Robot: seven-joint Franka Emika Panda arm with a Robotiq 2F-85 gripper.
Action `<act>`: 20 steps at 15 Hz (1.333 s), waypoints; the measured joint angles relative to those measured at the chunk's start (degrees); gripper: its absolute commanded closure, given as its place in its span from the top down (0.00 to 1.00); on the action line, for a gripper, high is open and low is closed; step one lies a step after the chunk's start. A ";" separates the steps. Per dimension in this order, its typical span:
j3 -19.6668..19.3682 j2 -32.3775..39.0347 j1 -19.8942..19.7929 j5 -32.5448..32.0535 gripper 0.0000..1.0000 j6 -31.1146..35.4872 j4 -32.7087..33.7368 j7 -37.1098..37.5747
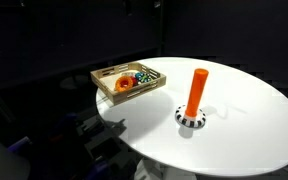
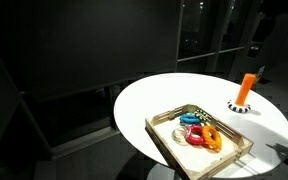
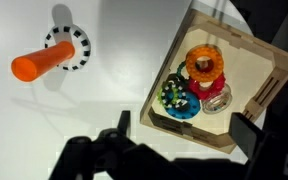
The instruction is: Remove the orange circular object from the box
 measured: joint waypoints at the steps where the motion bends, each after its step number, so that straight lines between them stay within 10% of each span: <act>1: 0.30 1.07 0.30 0.01 1.00 1.13 -0.29 0.00; 20: 5.24 17.02 3.73 -0.63 1.00 17.71 -6.13 -9.46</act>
